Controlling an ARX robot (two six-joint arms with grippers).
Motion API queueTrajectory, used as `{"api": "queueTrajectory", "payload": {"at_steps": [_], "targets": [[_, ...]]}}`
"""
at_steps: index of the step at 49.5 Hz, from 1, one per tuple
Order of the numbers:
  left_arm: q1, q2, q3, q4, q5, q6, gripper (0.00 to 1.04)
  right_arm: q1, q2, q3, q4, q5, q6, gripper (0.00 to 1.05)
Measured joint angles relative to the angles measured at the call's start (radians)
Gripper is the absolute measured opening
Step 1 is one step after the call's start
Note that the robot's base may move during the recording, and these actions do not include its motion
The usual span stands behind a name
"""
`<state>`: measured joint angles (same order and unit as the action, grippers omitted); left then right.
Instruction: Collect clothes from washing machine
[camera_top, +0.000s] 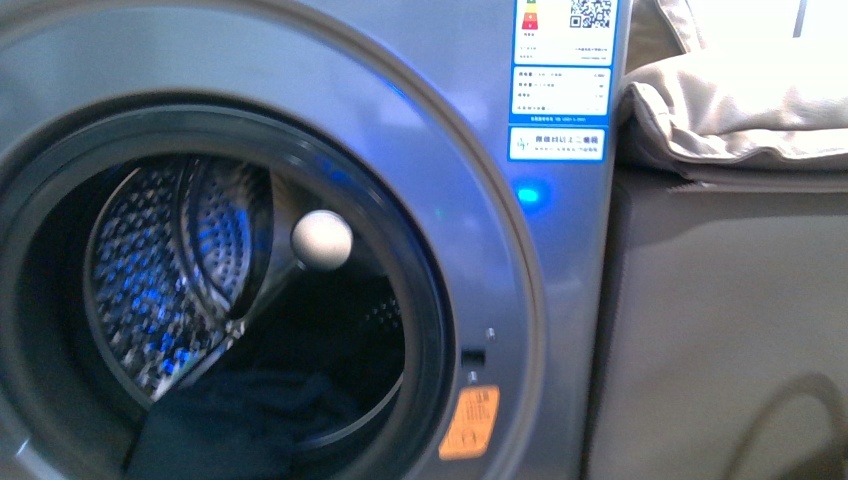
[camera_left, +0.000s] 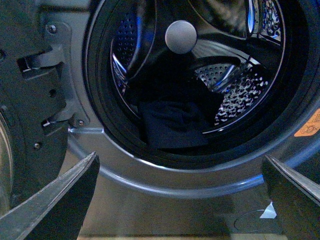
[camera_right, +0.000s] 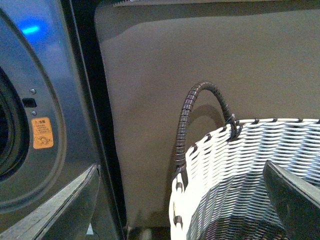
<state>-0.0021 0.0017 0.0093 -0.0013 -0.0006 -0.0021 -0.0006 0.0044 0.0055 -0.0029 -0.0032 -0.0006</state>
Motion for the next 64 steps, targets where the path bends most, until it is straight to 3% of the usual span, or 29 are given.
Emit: {"api": "queueTrajectory", "payload": {"at_steps": [7, 12, 17, 28, 38, 44, 64], "targets": [[0.0, 0.0, 0.0, 0.0, 0.002, 0.0, 0.98, 0.0, 0.0, 0.0, 0.0, 0.002, 0.0, 0.97], [0.13, 0.126, 0.05, -0.116, 0.436, -0.115, 0.98, 0.0, 0.0, 0.0, 0.0, 0.002, 0.0, 0.97], [0.162, 0.216, 0.06, -0.076, 0.628, -0.173, 0.98, 0.0, 0.0, 0.0, 0.0, 0.005, 0.0, 0.97], [0.086, 0.462, 0.131, 0.176, 0.539, -0.175, 0.98, 0.0, 0.0, 0.0, 0.0, 0.002, 0.0, 0.97], [-0.097, 0.815, 0.217, 0.417, 0.41, -0.126, 0.98, 0.0, 0.0, 0.0, 0.0, 0.002, 0.0, 0.97], [-0.155, 0.986, 0.285, 0.488, 0.388, -0.084, 0.98, 0.0, 0.0, 0.0, 0.0, 0.002, 0.0, 0.97], [-0.14, 1.46, 0.593, 0.552, 0.37, 0.05, 0.98, 0.0, 0.0, 0.0, 0.0, 0.002, 0.0, 0.97]]}}
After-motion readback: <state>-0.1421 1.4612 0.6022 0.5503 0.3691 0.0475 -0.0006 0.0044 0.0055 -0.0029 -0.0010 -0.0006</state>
